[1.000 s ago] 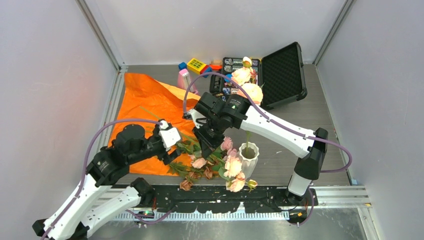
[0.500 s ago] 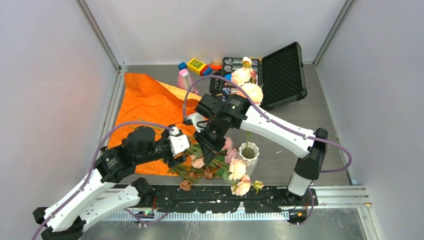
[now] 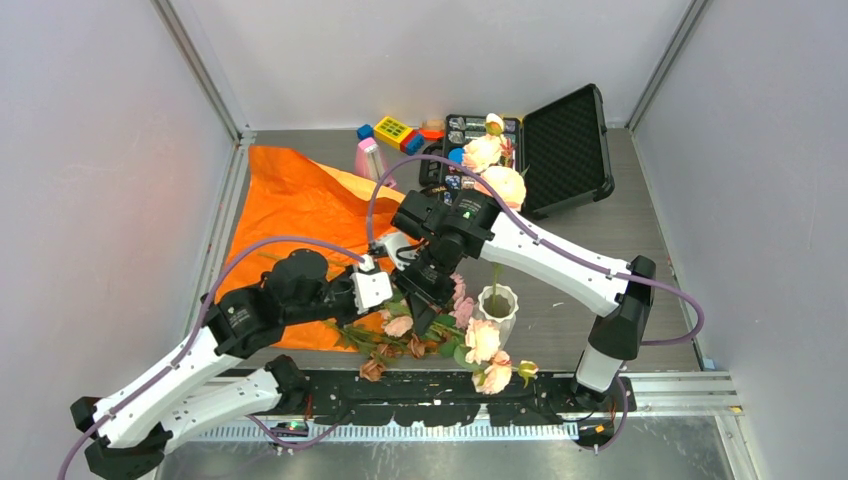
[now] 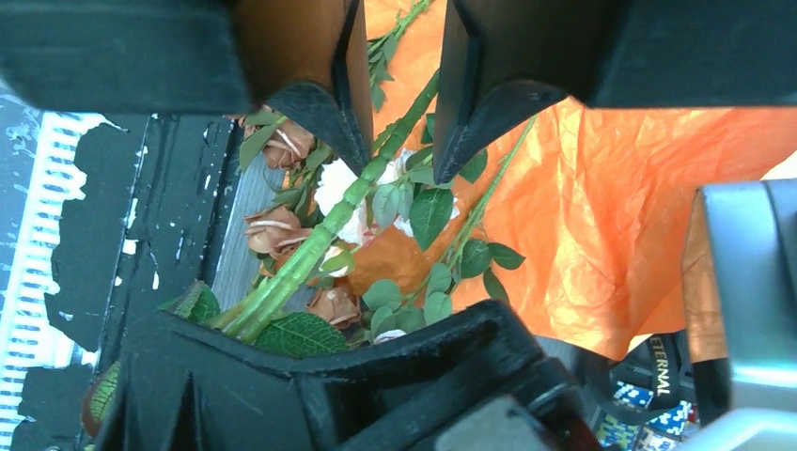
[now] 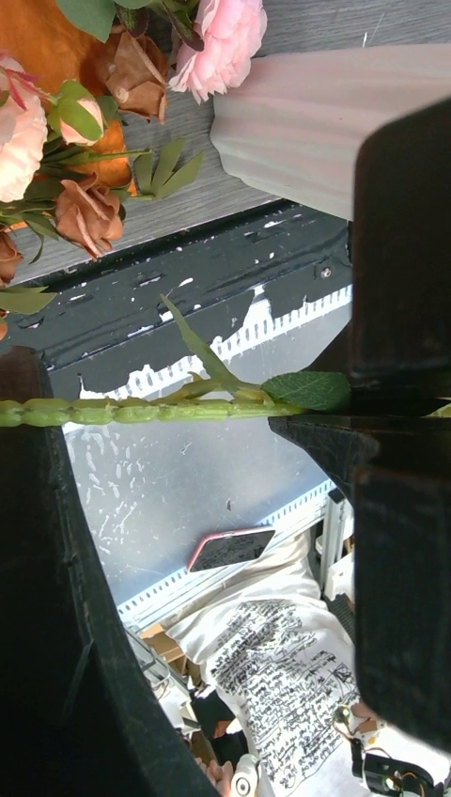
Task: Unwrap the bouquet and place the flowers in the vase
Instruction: Insert the fake flower into the vase.
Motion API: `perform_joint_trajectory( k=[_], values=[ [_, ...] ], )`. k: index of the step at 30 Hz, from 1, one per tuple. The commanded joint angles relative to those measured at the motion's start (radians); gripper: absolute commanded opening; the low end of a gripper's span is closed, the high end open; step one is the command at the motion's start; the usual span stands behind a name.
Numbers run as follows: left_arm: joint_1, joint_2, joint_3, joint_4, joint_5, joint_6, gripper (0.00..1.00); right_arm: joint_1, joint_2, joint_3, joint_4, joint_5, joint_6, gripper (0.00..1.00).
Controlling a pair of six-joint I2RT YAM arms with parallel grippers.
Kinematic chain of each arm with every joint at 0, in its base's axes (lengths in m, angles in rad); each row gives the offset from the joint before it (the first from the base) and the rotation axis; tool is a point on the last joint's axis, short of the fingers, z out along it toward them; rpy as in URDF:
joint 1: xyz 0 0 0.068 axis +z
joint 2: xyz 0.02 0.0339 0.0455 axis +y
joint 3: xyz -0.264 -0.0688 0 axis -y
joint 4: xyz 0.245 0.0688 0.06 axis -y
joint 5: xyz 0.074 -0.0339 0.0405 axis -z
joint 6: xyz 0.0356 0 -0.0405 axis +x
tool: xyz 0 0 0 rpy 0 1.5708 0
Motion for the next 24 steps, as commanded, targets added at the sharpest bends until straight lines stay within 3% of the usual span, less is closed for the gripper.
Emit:
perform_joint_trajectory(
  k=[1,9,13,17,24],
  values=[
    [-0.035,0.002,0.009,0.013,0.007,0.002,0.25,0.006,-0.041,0.031,0.008,-0.043,-0.012,0.00],
    [-0.096,0.014,0.012,-0.014,0.009,0.014,0.00,0.005,-0.037,0.044,0.009,-0.036,-0.009,0.01],
    [-0.115,0.011,0.007,-0.016,0.030,0.007,0.00,0.005,-0.038,0.059,0.008,-0.029,-0.002,0.16],
    [-0.120,0.002,0.008,-0.026,0.031,-0.009,0.00,0.005,-0.054,0.081,0.018,-0.011,-0.001,0.40],
    [-0.120,-0.051,-0.003,-0.021,0.027,-0.047,0.00,0.000,-0.102,0.133,0.058,0.042,0.025,0.60]
  ],
)
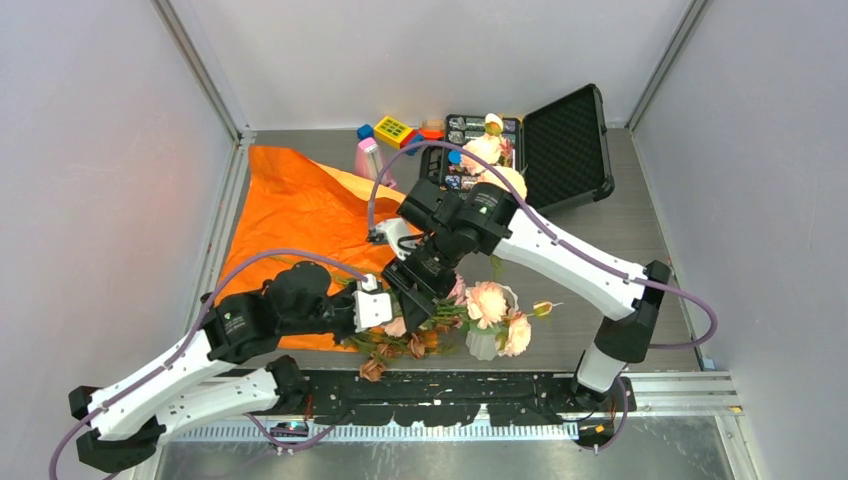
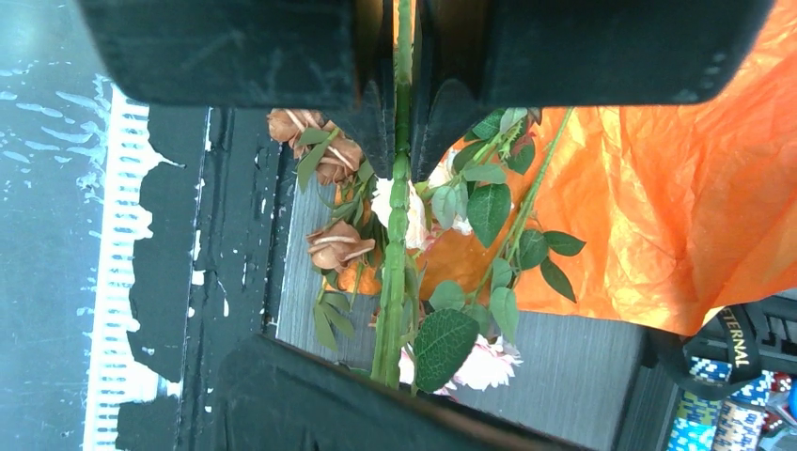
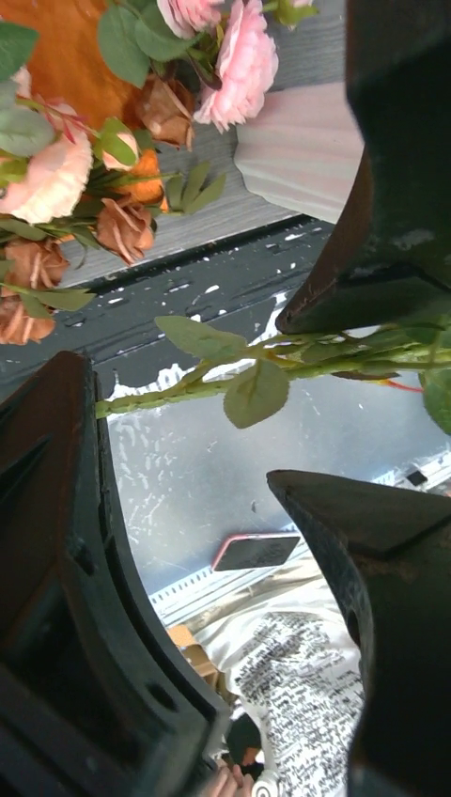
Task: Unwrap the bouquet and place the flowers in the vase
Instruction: Insert the fake flower into the vase.
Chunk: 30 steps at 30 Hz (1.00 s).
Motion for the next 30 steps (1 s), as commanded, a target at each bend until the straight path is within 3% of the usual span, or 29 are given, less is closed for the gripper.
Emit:
perform_joint_trajectory(
  k=[1,8,14,22,30],
  values=[
    [-0.002,-0.049,-0.005,0.050,0.015,-0.049,0.00,-0.003,-0.086,0.082,0.050,0.041,0.022,0.63],
    [-0.003,-0.080,-0.009,0.122,0.032,-0.133,0.00,-0.014,-0.150,0.192,0.103,0.208,0.061,0.75],
    [-0.002,-0.093,-0.025,0.203,0.009,-0.201,0.00,-0.023,-0.244,0.247,0.274,0.427,0.090,0.86],
    [-0.003,-0.165,-0.052,0.367,0.049,-0.329,0.00,-0.028,-0.392,0.149,0.524,0.620,0.088,0.92],
    [-0.003,-0.151,-0.021,0.540,0.093,-0.424,0.00,-0.028,-0.569,-0.063,0.777,0.731,0.082,0.95]
  ],
)
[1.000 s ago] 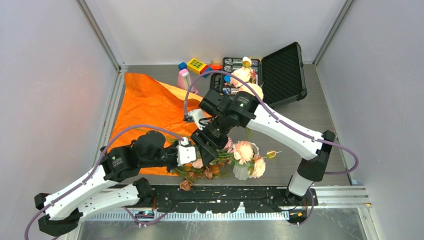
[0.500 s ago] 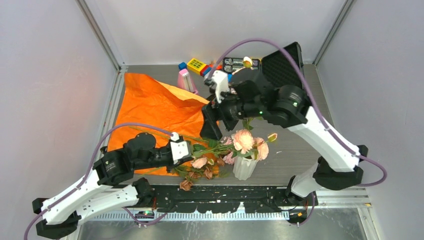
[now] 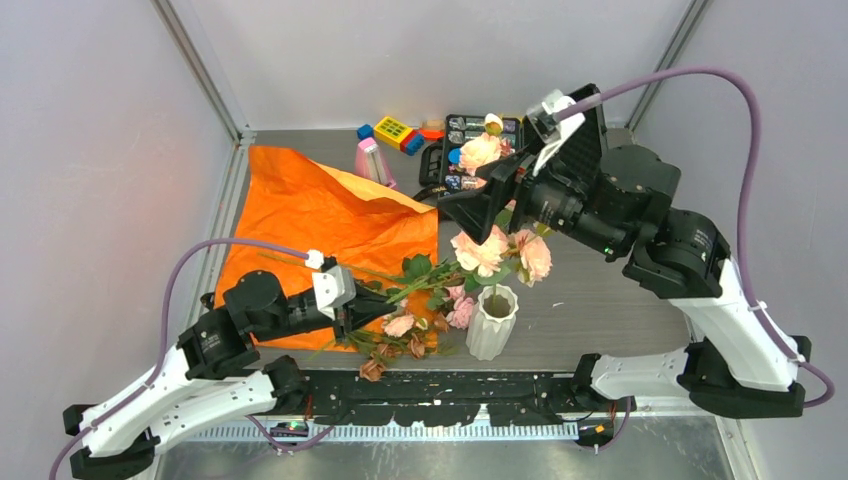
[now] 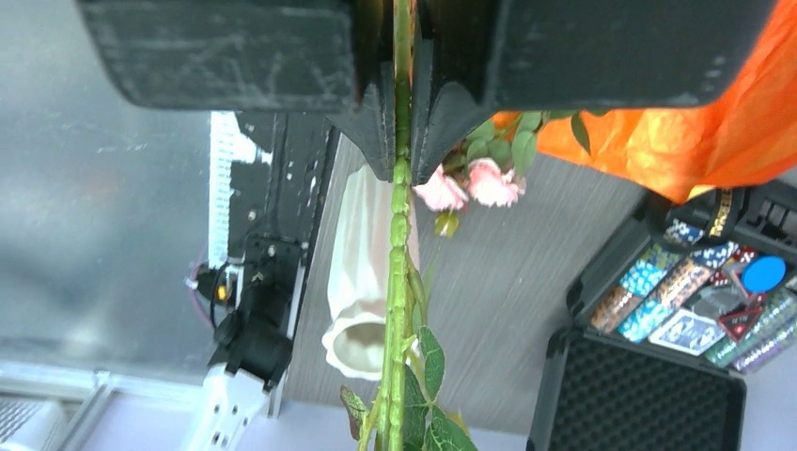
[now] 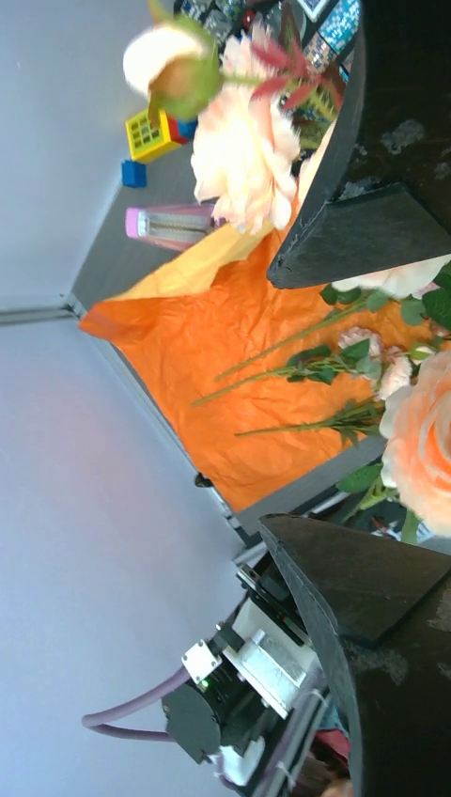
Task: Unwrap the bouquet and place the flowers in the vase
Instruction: Insert the fake flower into the vase.
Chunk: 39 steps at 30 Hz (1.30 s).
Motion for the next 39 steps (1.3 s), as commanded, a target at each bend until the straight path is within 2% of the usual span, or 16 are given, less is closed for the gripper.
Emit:
perform_joint_trajectory(
  k=[1,4,13,22,27,33,39],
  values=[
    [-0.002,0.013,0.043,0.207,0.029,-0.091,0.00,-0.002,-0.093,-0.096,0.221,0.121,0.001,0.95],
    [-0.002,0.028,0.048,0.274,-0.015,-0.111,0.00,-0.001,-0.150,-0.169,0.341,0.166,0.001,0.95],
    [-0.003,0.068,0.024,0.472,-0.162,-0.212,0.00,-0.002,-0.307,-0.291,0.564,0.237,0.019,0.95],
    [-0.002,0.096,0.082,0.481,-0.237,-0.229,0.00,-0.001,-0.387,-0.374,0.637,0.175,0.022,0.95],
    [-0.002,0.128,0.072,0.596,-0.195,-0.262,0.00,-0.001,-0.358,-0.370,0.576,0.055,0.057,0.90],
    [-0.002,0.180,0.032,0.823,-0.163,-0.326,0.00,-0.001,-0.273,-0.372,0.518,-0.120,0.117,0.86],
    [-0.001,0.225,0.048,0.884,-0.117,-0.336,0.00,-0.001,-0.172,-0.360,0.499,-0.246,0.172,0.81]
  ],
)
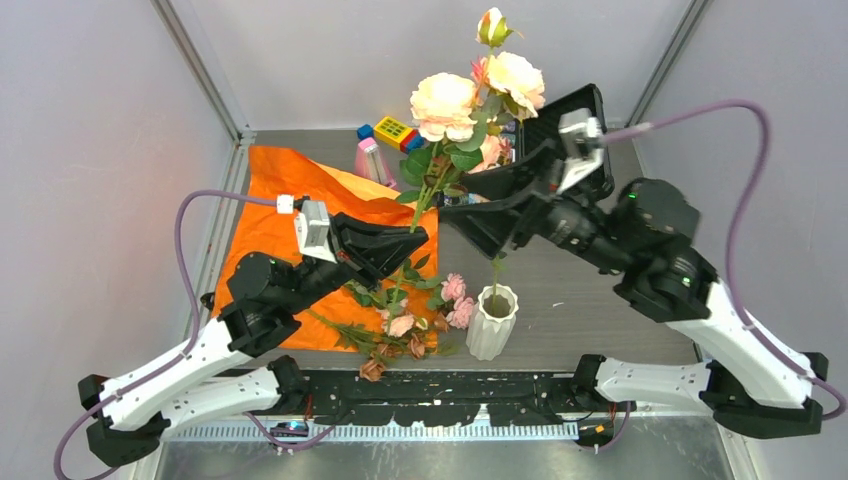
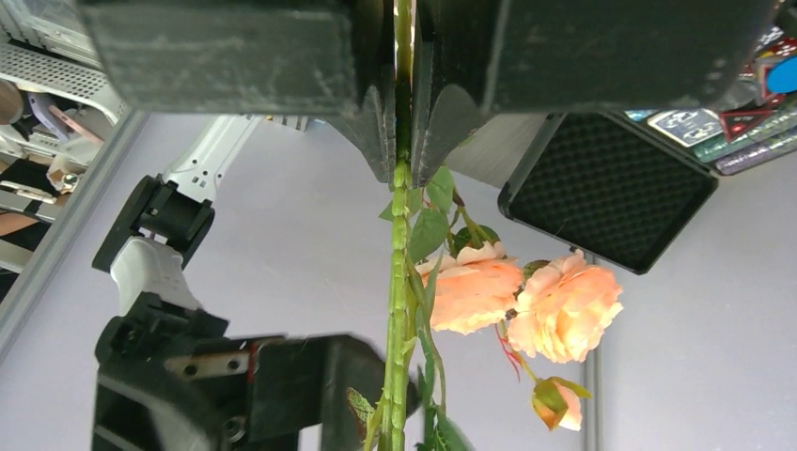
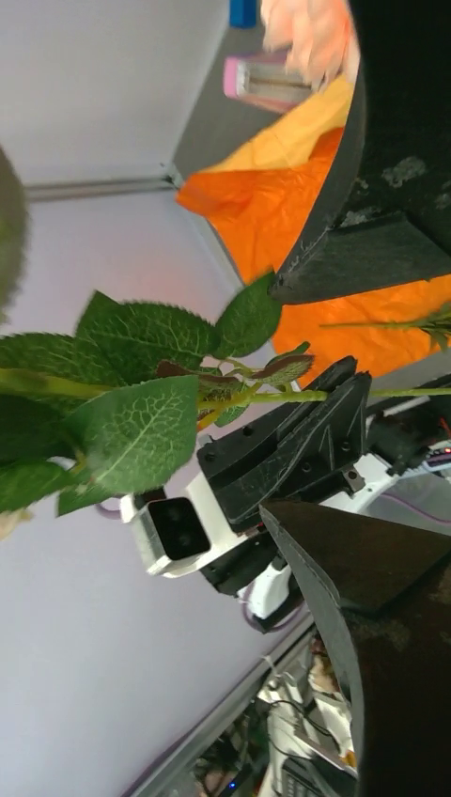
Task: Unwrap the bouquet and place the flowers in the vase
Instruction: Insert the fake flower into the vase.
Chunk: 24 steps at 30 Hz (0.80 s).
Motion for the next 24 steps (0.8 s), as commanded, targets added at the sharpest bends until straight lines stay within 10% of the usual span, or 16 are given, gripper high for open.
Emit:
perform_joint_trajectory(
  k=[1,24],
  values=[
    [-0.002,0.017,0.014,0.142,0.047,-0.027,0.00,-0.002,0.064,0.015,-0.005,-0.135,0.063,0.79],
    [-0.003,0.042,-0.001,0.071,0.062,-0.038,0.00,-0.002,0.136,0.011,0.084,-0.162,0.017,0.01]
  ],
)
